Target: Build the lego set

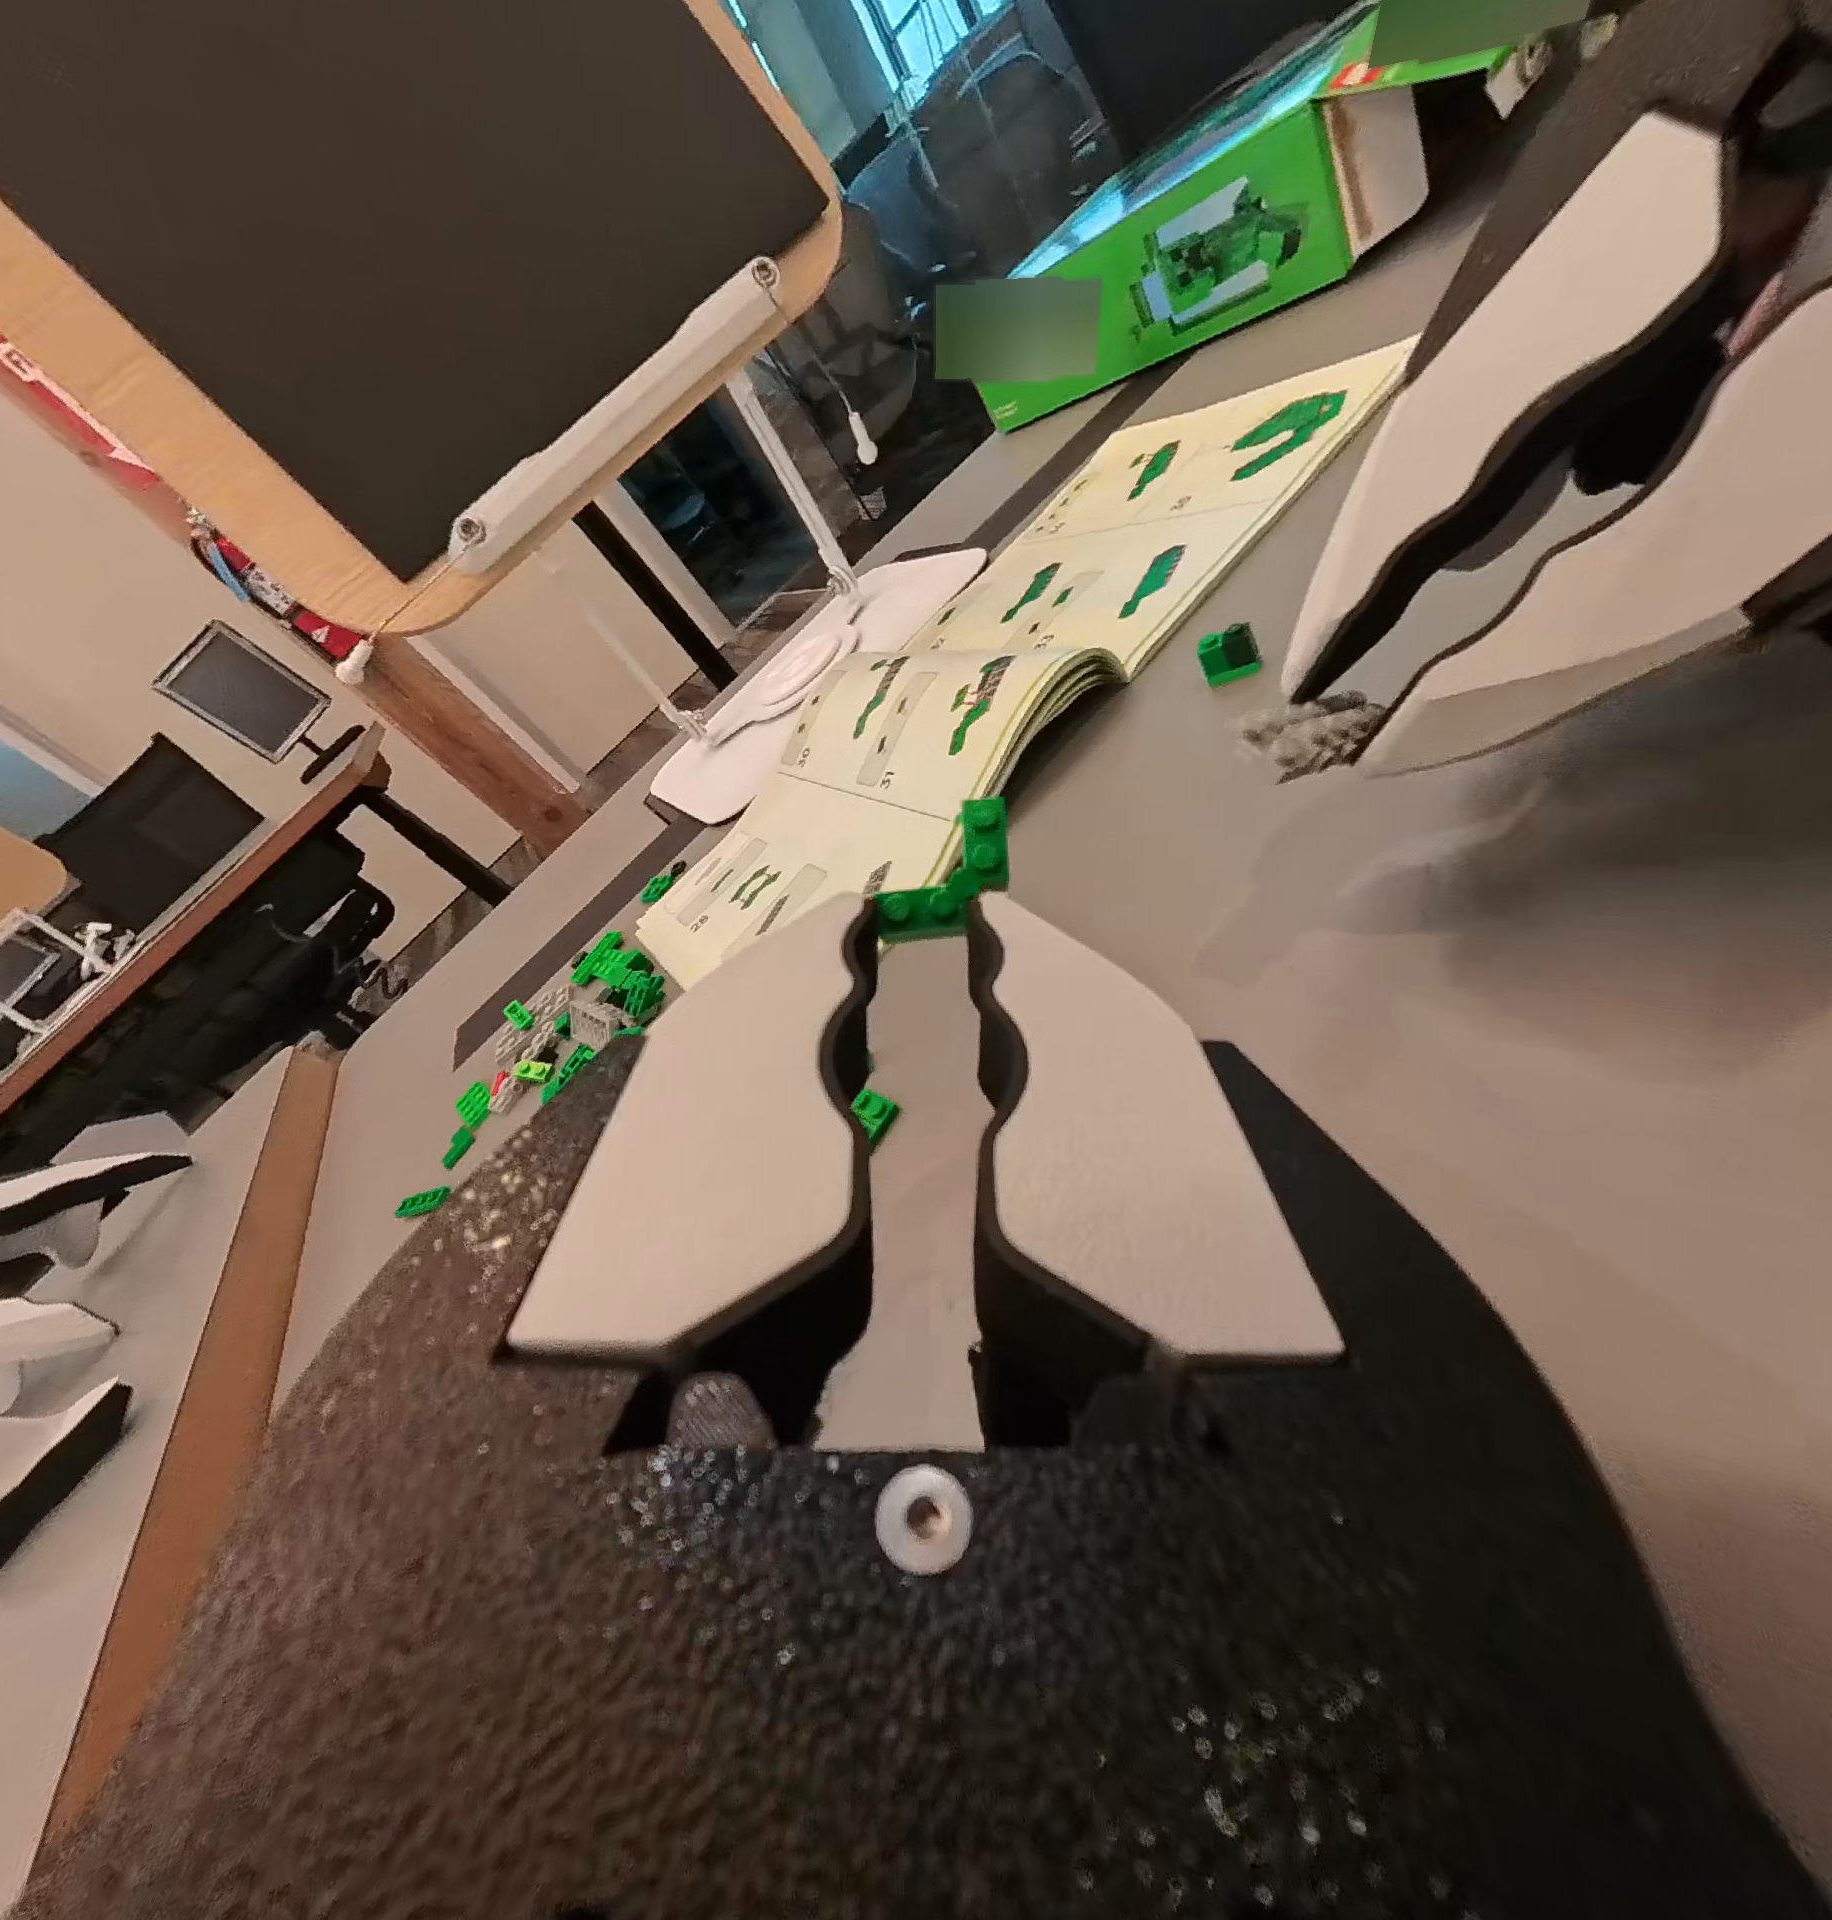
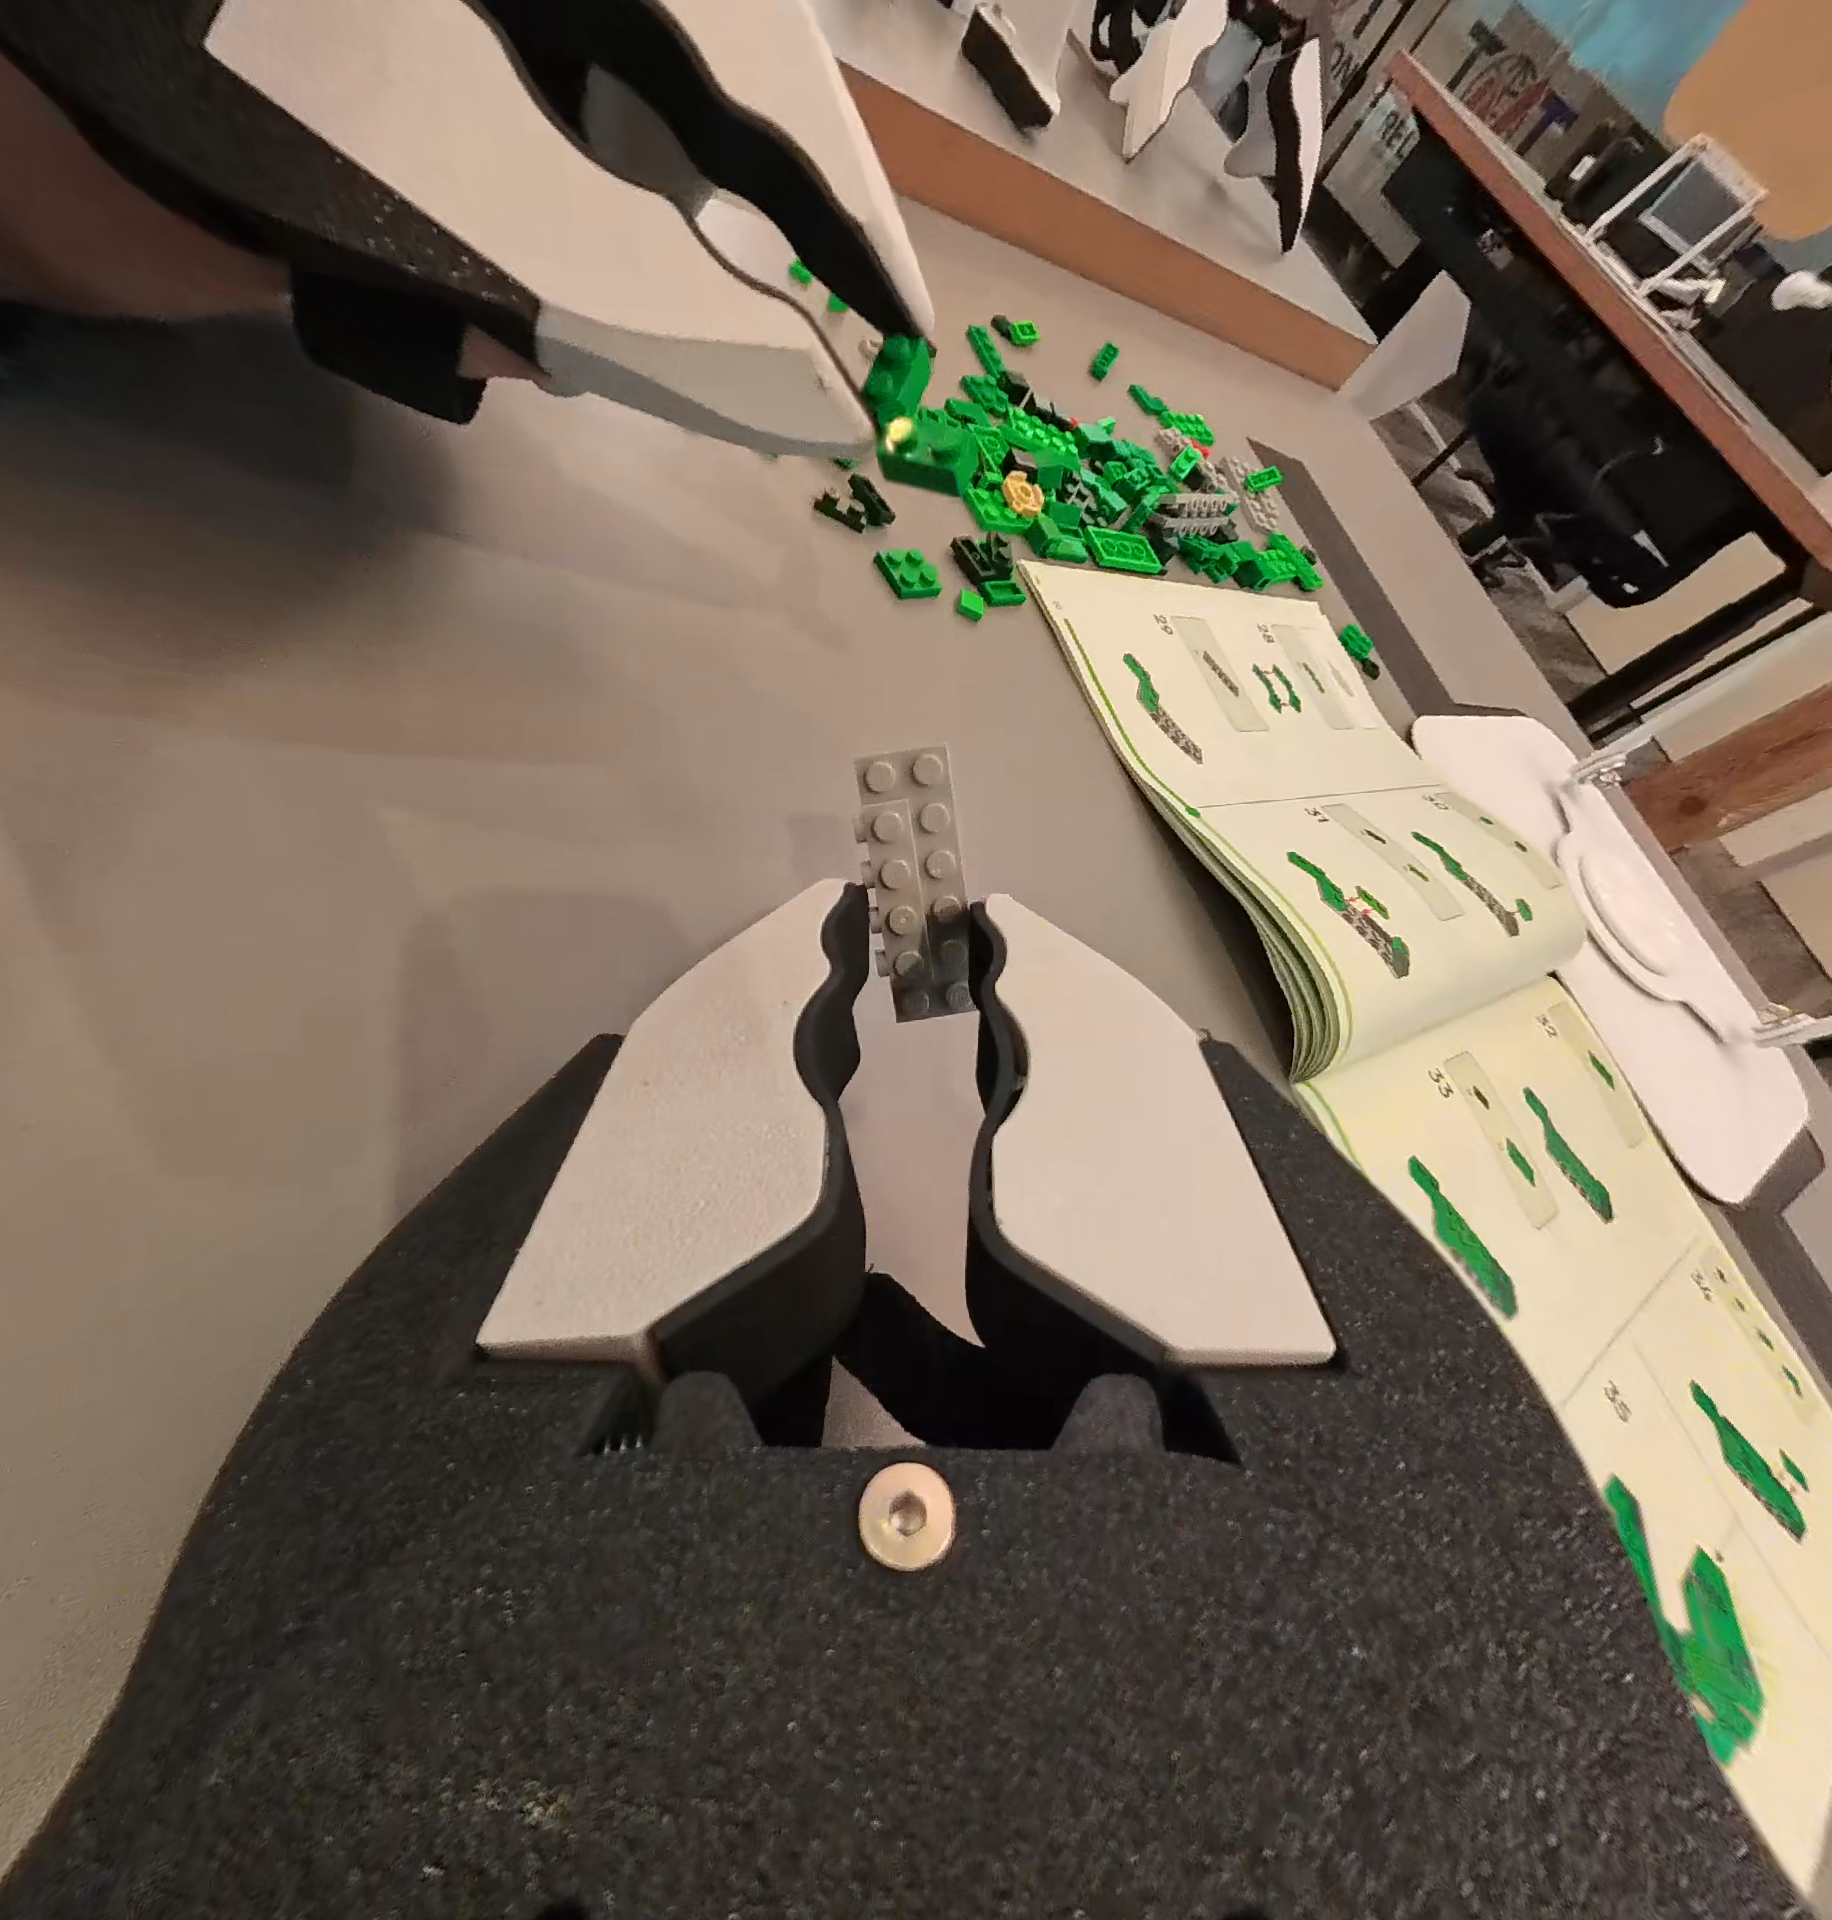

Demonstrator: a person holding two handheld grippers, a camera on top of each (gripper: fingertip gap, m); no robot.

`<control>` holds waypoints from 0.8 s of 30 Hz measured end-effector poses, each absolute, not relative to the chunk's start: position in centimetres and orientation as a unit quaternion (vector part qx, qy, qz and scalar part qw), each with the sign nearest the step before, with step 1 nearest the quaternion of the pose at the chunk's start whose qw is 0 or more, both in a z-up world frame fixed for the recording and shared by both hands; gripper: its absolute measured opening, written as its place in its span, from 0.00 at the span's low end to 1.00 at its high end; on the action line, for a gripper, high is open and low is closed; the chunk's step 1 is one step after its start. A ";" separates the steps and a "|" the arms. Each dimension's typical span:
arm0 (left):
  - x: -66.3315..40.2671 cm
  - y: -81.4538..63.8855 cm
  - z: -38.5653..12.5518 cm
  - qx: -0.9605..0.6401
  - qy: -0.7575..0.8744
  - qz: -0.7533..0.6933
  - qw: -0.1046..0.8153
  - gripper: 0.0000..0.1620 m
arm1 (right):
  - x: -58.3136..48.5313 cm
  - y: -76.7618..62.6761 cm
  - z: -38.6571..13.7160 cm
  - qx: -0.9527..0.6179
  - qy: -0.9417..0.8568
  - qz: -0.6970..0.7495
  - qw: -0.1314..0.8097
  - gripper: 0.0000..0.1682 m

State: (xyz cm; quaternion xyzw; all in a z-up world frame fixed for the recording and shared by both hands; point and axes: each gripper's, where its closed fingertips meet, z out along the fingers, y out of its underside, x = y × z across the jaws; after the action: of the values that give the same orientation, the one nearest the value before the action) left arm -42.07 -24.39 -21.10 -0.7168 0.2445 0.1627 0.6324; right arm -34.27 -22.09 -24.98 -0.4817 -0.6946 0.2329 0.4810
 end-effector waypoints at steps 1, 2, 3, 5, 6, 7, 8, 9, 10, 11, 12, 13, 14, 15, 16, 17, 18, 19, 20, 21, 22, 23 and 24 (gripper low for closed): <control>-42.0 -24.4 -21.1 -0.716 0.246 0.160 0.633 0.10 | -34.3 -22.1 -25.1 -0.484 -0.694 0.236 0.478 0.11; -42.0 -24.4 -21.1 -0.716 0.246 0.157 0.634 0.10 | -34.3 -22.0 -25.2 -0.486 -0.694 0.234 0.477 0.11; -42.1 -24.4 -21.1 -0.717 0.245 0.155 0.633 0.10 | -34.4 -21.9 -25.2 -0.487 -0.692 0.233 0.479 0.11; -42.1 -24.4 -21.2 -0.719 0.244 0.154 0.632 0.10 | -34.4 -21.9 -25.2 -0.484 -0.694 0.231 0.480 0.11; -42.2 -24.3 -21.3 -0.720 0.245 0.154 0.630 0.10 | -34.4 -22.0 -25.3 -0.482 -0.696 0.228 0.480 0.11; -42.2 -24.3 -21.4 -0.722 0.245 0.153 0.629 0.10 | -34.4 -22.0 -25.3 -0.481 -0.698 0.224 0.481 0.11; -42.1 -24.3 -21.5 -0.723 0.246 0.151 0.627 0.10 | -34.4 -22.0 -25.4 -0.479 -0.700 0.221 0.481 0.11; -42.1 -24.3 -21.5 -0.724 0.248 0.150 0.626 0.10 | -34.4 -22.1 -25.5 -0.477 -0.704 0.219 0.479 0.11; -42.0 -24.3 -21.6 -0.724 0.250 0.149 0.625 0.10 | -34.4 -22.1 -25.6 -0.475 -0.706 0.216 0.480 0.11; -41.9 -24.3 -21.6 -0.725 0.252 0.148 0.624 0.10 | -34.4 -22.2 -25.6 -0.473 -0.707 0.214 0.480 0.11; -41.8 -24.2 -21.7 -0.726 0.254 0.147 0.622 0.10 | -34.4 -22.2 -25.7 -0.472 -0.708 0.213 0.480 0.11; -41.8 -24.2 -21.8 -0.726 0.256 0.148 0.620 0.10 | -34.4 -22.2 -25.7 -0.471 -0.709 0.212 0.479 0.11; -41.8 -24.2 -21.8 -0.727 0.258 0.148 0.619 0.10 | -34.4 -22.2 -25.7 -0.471 -0.710 0.212 0.479 0.11; -41.8 -24.2 -21.9 -0.727 0.258 0.148 0.619 0.10 | -34.4 -22.3 -25.7 -0.471 -0.710 0.212 0.479 0.11; -41.8 -24.2 -21.9 -0.728 0.258 0.147 0.618 0.10 | -34.4 -22.2 -25.7 -0.471 -0.710 0.211 0.479 0.11; -41.7 -24.2 -21.9 -0.728 0.258 0.145 0.619 0.10 | -34.4 -22.2 -25.7 -0.471 -0.710 0.211 0.479 0.11; -41.7 -24.2 -21.9 -0.729 0.258 0.144 0.618 0.10 | -34.4 -22.2 -25.8 -0.471 -0.711 0.210 0.479 0.11; -41.7 -24.2 -21.9 -0.729 0.258 0.143 0.618 0.10 | -34.5 -22.3 -25.8 -0.470 -0.712 0.209 0.478 0.11; -41.7 -24.2 -21.9 -0.729 0.259 0.143 0.618 0.10 | -34.5 -22.3 -25.8 -0.469 -0.713 0.208 0.478 0.11; -41.7 -24.2 -21.9 -0.729 0.259 0.144 0.617 0.10 | -34.5 -22.3 -25.9 -0.469 -0.714 0.207 0.478 0.11; -41.7 -24.2 -22.0 -0.729 0.259 0.144 0.617 0.10 | -34.5 -22.3 -25.9 -0.468 -0.715 0.205 0.478 0.11; -41.7 -24.2 -22.0 -0.730 0.259 0.144 0.616 0.10 | -34.5 -22.3 -25.9 -0.467 -0.715 0.205 0.478 0.11; -41.7 -24.1 -22.0 -0.730 0.258 0.143 0.616 0.10 | -34.5 -22.3 -25.9 -0.467 -0.715 0.205 0.478 0.11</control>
State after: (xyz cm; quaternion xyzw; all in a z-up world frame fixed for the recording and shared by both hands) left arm -41.72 -24.15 -21.99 -0.7300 0.2584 0.1428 0.6164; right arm -34.46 -22.33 -25.91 -0.4670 -0.7151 0.2054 0.4779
